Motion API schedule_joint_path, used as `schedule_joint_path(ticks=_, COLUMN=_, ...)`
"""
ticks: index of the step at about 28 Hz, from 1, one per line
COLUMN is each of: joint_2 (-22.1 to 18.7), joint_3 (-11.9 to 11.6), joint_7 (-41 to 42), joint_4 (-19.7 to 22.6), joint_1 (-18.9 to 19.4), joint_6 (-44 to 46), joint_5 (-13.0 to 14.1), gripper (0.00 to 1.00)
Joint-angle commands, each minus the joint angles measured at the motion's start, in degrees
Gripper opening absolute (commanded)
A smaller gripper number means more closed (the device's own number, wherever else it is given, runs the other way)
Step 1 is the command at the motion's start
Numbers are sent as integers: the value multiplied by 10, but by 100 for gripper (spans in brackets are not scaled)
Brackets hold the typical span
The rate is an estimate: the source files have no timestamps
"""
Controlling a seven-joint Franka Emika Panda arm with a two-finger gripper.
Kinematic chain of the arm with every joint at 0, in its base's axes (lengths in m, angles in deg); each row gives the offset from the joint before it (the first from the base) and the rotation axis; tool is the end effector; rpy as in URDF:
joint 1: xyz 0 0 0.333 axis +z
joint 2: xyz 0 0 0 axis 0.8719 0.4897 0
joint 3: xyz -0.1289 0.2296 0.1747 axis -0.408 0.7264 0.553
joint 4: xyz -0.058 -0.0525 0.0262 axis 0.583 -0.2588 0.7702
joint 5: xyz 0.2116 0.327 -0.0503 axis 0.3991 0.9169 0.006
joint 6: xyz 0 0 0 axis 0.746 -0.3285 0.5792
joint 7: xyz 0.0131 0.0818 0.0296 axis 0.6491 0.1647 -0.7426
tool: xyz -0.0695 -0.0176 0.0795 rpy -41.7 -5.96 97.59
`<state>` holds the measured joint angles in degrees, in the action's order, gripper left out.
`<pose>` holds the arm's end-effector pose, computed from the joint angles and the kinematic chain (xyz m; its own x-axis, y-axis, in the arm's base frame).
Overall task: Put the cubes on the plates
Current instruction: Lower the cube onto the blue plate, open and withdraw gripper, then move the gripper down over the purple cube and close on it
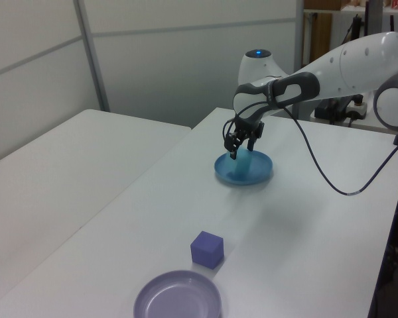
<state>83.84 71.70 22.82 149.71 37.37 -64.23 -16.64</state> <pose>0.6647 -0.2398 0.3867 0.9309 -0.2902 0.2220 -0.2974 -0.9547 -0.0011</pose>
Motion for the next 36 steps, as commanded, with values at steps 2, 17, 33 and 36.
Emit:
schedule_joint_path(ticks=2, joint_2=0, joint_3=0, joint_7=4, joint_4=-9, joint_1=4, joint_6=-2, joint_5=11, gripper=100)
schedule_joint_path(ticks=17, joint_2=-46, joint_3=7, joint_7=9, joint_4=-2, joint_1=34, joint_6=160, joint_5=10, gripper=100)
schedule_joint_path(ticks=33, joint_2=-74, joint_3=6, joint_7=-52, joint_4=6, joint_1=212, joint_6=305, joint_5=3, gripper=100)
schedule_joint_path(ticks=36, joint_2=-79, joint_3=6, joint_7=-69, joint_4=36, joint_1=257, joint_6=305, joint_5=-15, gripper=100)
